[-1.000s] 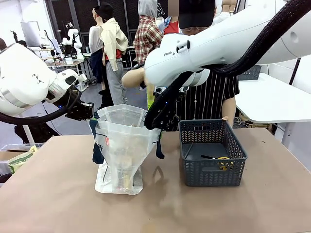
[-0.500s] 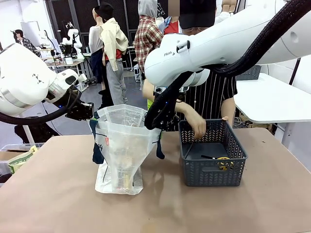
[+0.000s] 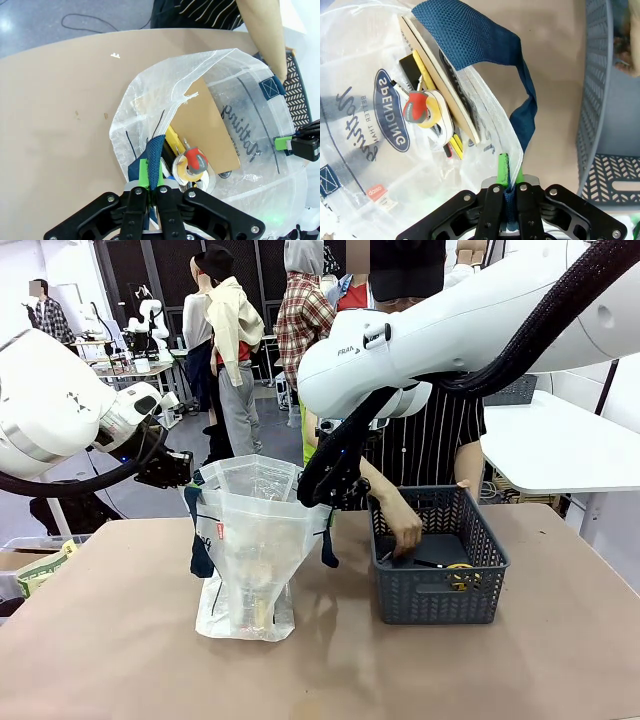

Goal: Transfer purchased items from the store into the shopping bag.
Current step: Move the Reusable shopping bag to the right side of the table.

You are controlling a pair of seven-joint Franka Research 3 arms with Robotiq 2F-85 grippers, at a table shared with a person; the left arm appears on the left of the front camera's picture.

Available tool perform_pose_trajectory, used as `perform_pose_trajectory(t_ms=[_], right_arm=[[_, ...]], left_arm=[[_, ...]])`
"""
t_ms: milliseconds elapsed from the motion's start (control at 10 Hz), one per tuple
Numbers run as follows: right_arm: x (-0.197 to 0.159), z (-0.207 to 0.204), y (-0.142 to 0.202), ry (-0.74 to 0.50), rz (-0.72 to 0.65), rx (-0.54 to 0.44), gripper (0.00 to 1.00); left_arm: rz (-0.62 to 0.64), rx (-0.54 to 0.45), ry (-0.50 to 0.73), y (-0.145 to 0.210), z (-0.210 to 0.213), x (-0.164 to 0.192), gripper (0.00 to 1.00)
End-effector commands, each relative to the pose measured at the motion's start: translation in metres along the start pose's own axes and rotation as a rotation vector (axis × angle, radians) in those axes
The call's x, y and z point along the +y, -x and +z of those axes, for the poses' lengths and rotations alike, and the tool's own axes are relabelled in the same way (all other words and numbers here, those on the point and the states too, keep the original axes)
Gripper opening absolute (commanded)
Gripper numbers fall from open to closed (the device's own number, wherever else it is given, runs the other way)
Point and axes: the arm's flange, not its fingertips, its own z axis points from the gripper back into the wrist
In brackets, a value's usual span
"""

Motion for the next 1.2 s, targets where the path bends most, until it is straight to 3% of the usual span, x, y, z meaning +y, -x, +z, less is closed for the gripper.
perform_pose_trajectory(t_ms=[0,1100], right_arm=[[-0.0014,0.0014,0.0007,-0.003,-0.005,0.000,0.00],[-0.0014,0.0014,0.0007,-0.003,-0.005,0.000,0.00]], left_arm=[[0.002,-0.015,-0.008,0.0036,0.0026,0.0015,0.00],[0.002,-0.015,-0.008,0.0036,0.0026,0.0015,0.00]])
